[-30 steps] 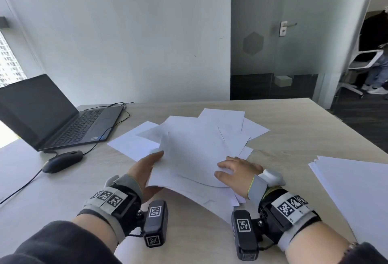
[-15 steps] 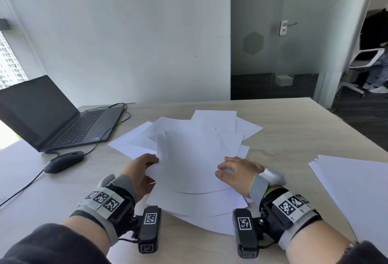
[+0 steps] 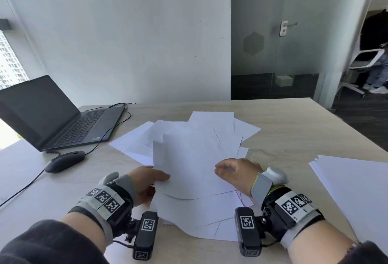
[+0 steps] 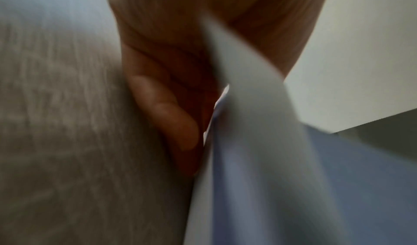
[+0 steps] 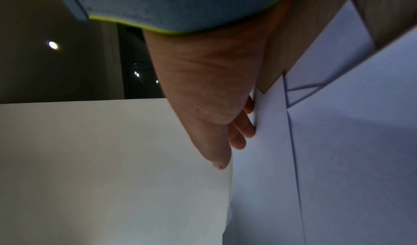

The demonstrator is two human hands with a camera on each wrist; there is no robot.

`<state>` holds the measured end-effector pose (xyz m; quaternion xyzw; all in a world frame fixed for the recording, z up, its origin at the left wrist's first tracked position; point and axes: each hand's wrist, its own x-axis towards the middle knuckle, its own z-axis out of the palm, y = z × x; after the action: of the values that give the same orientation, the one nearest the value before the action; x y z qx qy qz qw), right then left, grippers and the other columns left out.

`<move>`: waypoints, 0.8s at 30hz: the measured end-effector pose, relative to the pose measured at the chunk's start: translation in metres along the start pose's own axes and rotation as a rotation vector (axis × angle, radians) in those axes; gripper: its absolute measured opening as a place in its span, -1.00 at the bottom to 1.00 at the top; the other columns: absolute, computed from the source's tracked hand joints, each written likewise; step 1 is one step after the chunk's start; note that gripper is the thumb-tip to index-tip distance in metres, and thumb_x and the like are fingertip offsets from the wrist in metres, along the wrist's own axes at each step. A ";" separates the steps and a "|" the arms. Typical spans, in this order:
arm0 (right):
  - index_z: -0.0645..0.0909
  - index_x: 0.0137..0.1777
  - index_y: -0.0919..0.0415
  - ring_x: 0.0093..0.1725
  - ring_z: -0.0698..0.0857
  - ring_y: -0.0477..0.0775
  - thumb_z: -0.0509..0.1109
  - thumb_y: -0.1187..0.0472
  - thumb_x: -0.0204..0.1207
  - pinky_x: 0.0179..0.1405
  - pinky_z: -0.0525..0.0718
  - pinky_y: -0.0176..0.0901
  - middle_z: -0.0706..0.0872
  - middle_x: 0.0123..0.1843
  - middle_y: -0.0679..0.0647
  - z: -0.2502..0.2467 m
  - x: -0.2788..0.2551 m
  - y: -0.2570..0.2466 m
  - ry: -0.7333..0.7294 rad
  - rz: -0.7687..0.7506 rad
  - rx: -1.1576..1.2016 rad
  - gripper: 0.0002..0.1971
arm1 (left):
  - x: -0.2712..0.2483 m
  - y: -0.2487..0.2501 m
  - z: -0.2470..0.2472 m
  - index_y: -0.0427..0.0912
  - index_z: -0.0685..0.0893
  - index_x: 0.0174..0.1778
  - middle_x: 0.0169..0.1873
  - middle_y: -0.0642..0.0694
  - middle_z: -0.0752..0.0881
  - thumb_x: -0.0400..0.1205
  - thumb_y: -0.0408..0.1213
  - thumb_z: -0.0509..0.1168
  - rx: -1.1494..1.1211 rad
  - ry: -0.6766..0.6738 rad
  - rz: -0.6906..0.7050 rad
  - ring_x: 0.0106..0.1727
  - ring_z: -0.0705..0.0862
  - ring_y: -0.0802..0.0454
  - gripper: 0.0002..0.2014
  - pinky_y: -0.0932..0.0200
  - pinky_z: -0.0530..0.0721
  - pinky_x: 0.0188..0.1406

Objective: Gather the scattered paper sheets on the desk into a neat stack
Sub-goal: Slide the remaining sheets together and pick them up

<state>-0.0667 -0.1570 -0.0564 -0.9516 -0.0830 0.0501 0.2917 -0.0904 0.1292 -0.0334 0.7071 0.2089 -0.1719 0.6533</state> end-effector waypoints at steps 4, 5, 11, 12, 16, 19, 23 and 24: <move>0.69 0.12 -0.33 0.34 0.64 -0.19 0.28 -0.41 0.48 0.44 0.51 -0.07 0.73 0.25 -0.38 0.001 0.004 0.003 0.035 0.017 0.132 -0.65 | 0.004 -0.003 -0.004 -0.30 0.66 0.36 0.14 -0.41 0.82 0.63 -0.63 0.26 -0.066 -0.016 0.063 0.17 0.79 -0.48 -0.61 -0.45 0.69 0.27; 0.70 0.15 -0.27 0.32 0.64 -0.19 0.31 -0.35 0.52 0.39 0.55 -0.10 0.73 0.26 -0.35 0.002 0.006 0.005 0.054 0.015 0.197 -0.68 | 0.004 -0.003 -0.005 -0.29 0.65 0.38 0.15 -0.42 0.81 0.63 -0.64 0.24 -0.093 -0.023 0.081 0.16 0.79 -0.48 -0.58 -0.42 0.71 0.23; 0.76 0.09 -0.02 0.04 0.73 -0.02 0.37 -0.04 0.58 0.11 0.65 -0.10 0.80 0.04 -0.10 -0.006 0.016 0.013 0.318 0.096 0.487 -0.79 | 0.000 -0.002 -0.004 -0.27 0.60 0.40 0.02 -0.41 0.79 0.65 -0.61 0.21 -0.286 -0.009 0.129 -0.24 0.81 -0.31 -0.60 -0.14 0.81 -0.38; 0.75 0.04 0.01 -0.05 0.74 0.00 0.37 -0.03 0.58 0.00 0.65 -0.09 0.81 -0.06 -0.08 -0.008 0.016 0.015 0.332 0.131 0.538 -0.80 | 0.000 -0.003 -0.003 -0.28 0.58 0.42 0.04 -0.41 0.78 0.65 -0.60 0.22 -0.312 -0.003 0.133 -0.26 0.81 -0.31 -0.59 -0.13 0.80 -0.44; 0.73 -0.11 0.22 -0.25 0.77 0.22 0.38 -0.08 0.47 -0.18 0.71 0.03 0.84 -0.12 0.30 -0.013 0.019 0.021 0.294 0.261 0.717 -0.67 | -0.005 -0.010 0.000 -0.30 0.55 0.42 -0.06 -0.39 0.80 0.67 -0.61 0.21 -0.391 -0.014 0.137 -0.39 0.83 -0.30 -0.61 -0.14 0.79 -0.53; 0.70 -0.08 0.37 -0.40 0.77 0.23 0.39 -0.04 0.51 -0.37 0.67 -0.12 0.85 -0.19 0.31 -0.014 0.019 0.017 0.164 0.339 0.881 -0.60 | -0.011 -0.017 -0.002 -0.30 0.53 0.47 -0.08 -0.39 0.79 0.68 -0.60 0.20 -0.425 -0.056 0.126 -0.42 0.83 -0.30 -0.58 -0.15 0.78 -0.54; 0.73 0.00 0.24 -0.53 0.69 0.10 0.42 -0.13 0.57 -0.51 0.59 -0.26 0.79 -0.30 0.16 -0.012 0.017 0.014 -0.018 0.414 0.976 -0.61 | -0.017 -0.025 -0.006 -0.30 0.51 0.49 -0.03 -0.41 0.77 0.68 -0.60 0.18 -0.460 -0.122 0.122 -0.39 0.83 -0.33 -0.56 -0.16 0.79 -0.51; 0.75 0.04 0.25 -0.45 0.74 0.13 0.45 -0.16 0.54 -0.46 0.64 -0.23 0.82 -0.24 0.17 -0.011 0.017 0.016 -0.058 0.406 0.992 -0.57 | -0.017 -0.027 -0.005 -0.29 0.52 0.49 -0.02 -0.42 0.78 0.67 -0.61 0.18 -0.462 -0.134 0.126 -0.38 0.84 -0.34 -0.56 -0.18 0.79 -0.49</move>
<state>-0.0461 -0.1727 -0.0568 -0.6947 0.1283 0.1652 0.6883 -0.1188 0.1346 -0.0469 0.5378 0.1545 -0.1250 0.8193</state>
